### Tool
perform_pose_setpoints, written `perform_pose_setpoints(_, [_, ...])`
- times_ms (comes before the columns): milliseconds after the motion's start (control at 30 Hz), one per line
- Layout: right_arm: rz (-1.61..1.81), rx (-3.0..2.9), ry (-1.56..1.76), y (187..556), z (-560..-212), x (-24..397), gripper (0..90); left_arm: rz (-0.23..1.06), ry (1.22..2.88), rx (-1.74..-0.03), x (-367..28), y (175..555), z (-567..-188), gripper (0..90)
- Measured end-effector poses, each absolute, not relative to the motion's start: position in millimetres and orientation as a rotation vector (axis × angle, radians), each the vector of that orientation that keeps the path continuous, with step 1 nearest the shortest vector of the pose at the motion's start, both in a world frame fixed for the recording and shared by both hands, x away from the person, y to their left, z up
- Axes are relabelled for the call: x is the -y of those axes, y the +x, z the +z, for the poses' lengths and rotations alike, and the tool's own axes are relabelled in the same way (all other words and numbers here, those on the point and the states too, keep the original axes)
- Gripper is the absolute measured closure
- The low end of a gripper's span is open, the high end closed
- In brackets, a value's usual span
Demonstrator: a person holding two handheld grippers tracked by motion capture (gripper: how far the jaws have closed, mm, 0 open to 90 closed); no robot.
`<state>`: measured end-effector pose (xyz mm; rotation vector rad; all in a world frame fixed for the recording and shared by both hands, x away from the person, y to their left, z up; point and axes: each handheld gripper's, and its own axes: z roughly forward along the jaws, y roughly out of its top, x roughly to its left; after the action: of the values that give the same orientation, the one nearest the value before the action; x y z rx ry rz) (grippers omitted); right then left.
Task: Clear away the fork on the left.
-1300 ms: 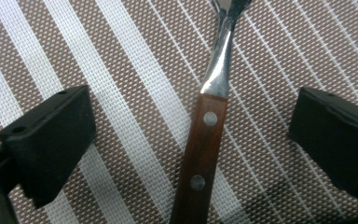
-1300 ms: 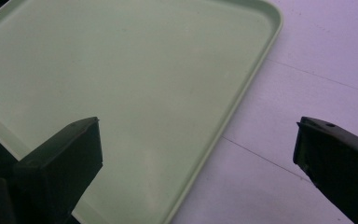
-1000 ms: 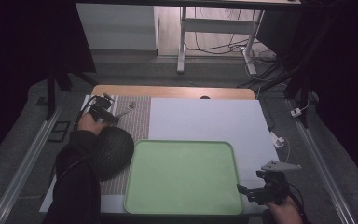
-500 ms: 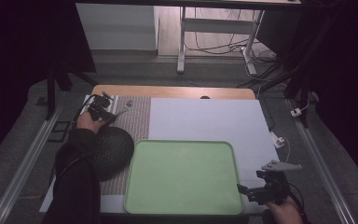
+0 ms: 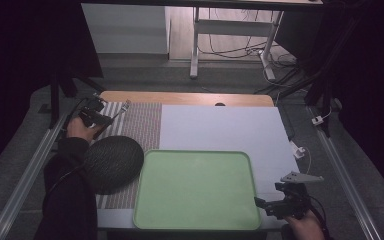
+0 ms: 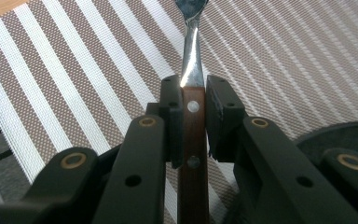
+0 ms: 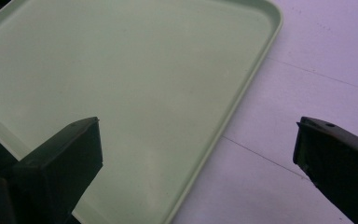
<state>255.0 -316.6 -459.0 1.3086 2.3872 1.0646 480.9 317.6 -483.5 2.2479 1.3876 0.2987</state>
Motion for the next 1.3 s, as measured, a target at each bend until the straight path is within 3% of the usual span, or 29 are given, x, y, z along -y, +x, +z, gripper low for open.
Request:
perform_pose_setpoints(233, [1.061, -2.387, 1.305, 254.8, -458.9, 316.2, 1.3, 0.307, 2.229, -1.312, -308.7, 459.9, -471.9, 77.5])
perform_pose_setpoints(833, [1.059, -2.39, 1.29, 254.3, -458.6, 315.4, 1.3, 0.166, 2.235, -1.26, -269.1, 411.7, -468.5, 77.5])
perform_pose_setpoints(1300, [1.056, -2.393, 1.281, 253.7, -458.0, 314.6, 1.3, 0.172, 2.235, -1.226, -236.8, 358.9, -454.3, 77.5])
